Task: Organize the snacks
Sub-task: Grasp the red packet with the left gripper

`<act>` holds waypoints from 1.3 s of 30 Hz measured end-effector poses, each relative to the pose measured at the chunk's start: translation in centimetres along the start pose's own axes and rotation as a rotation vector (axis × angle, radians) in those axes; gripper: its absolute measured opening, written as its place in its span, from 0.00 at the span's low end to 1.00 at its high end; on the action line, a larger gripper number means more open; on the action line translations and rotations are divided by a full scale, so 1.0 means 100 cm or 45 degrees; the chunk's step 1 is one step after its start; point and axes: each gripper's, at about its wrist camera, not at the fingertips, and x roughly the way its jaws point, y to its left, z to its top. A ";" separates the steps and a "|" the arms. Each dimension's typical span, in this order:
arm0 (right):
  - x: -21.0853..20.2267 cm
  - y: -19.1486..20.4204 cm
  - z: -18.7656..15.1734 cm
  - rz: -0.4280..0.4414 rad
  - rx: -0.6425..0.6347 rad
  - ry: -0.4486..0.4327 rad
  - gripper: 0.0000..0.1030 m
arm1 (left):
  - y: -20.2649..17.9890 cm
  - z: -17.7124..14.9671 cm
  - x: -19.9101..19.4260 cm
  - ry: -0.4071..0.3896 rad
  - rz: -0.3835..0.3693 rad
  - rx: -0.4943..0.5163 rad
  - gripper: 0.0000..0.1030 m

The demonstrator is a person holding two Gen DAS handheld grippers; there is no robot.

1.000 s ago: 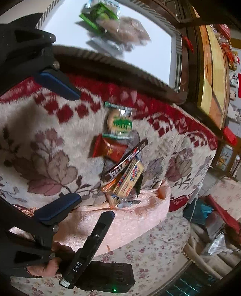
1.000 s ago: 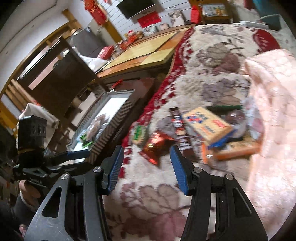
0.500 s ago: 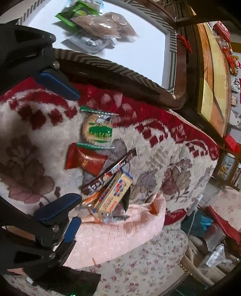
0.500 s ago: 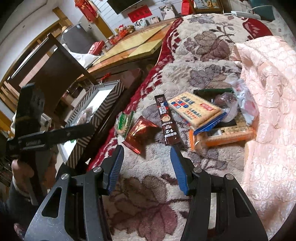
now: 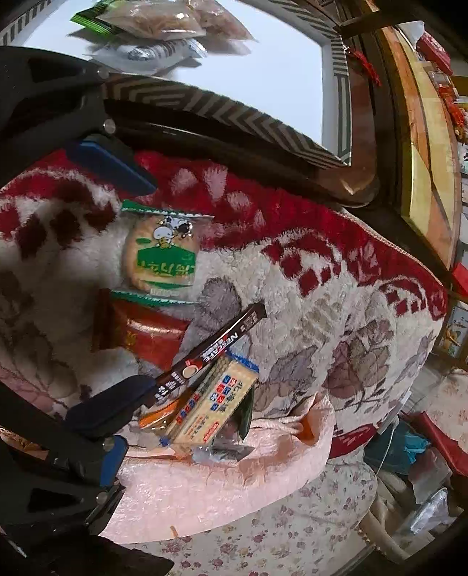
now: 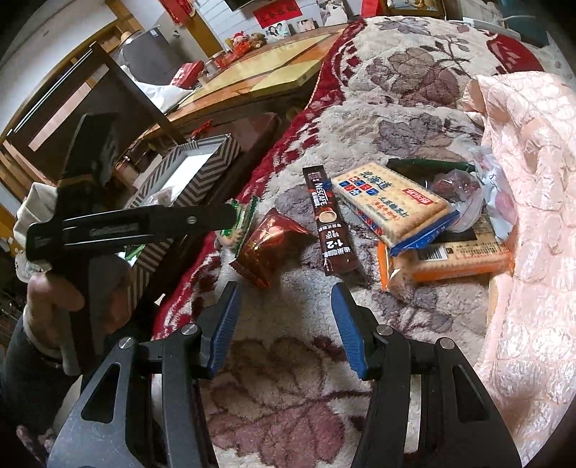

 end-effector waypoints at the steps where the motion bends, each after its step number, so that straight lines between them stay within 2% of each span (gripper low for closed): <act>1: 0.000 0.000 0.000 0.002 -0.001 0.003 0.51 | 0.002 0.001 0.002 0.006 0.002 -0.005 0.98; 10: 0.004 -0.005 -0.002 -0.007 0.016 0.021 0.51 | -0.001 -0.004 0.007 0.048 -0.028 -0.020 0.98; 17: 0.003 -0.015 -0.006 -0.013 0.052 0.021 0.51 | -0.033 -0.017 0.000 0.008 -0.037 0.111 0.97; 20: -0.001 -0.021 -0.007 -0.024 0.068 0.015 0.51 | -0.046 -0.020 0.000 -0.010 -0.055 0.176 0.91; 25: -0.011 -0.037 -0.012 -0.035 0.116 -0.009 0.51 | -0.060 -0.021 0.011 -0.001 -0.085 0.261 0.88; 31: -0.015 -0.044 -0.014 -0.030 0.143 -0.019 0.51 | -0.063 -0.020 0.030 0.040 -0.067 0.270 0.87; 34: -0.015 -0.042 -0.013 -0.027 0.132 -0.021 0.51 | -0.064 -0.020 0.034 0.044 -0.044 0.294 0.71; 36: -0.015 -0.042 -0.012 -0.026 0.131 -0.024 0.51 | -0.061 -0.019 0.035 0.037 -0.021 0.302 0.47; 39: -0.015 -0.043 -0.011 -0.028 0.128 -0.029 0.50 | -0.055 -0.018 0.039 0.062 -0.039 0.283 0.37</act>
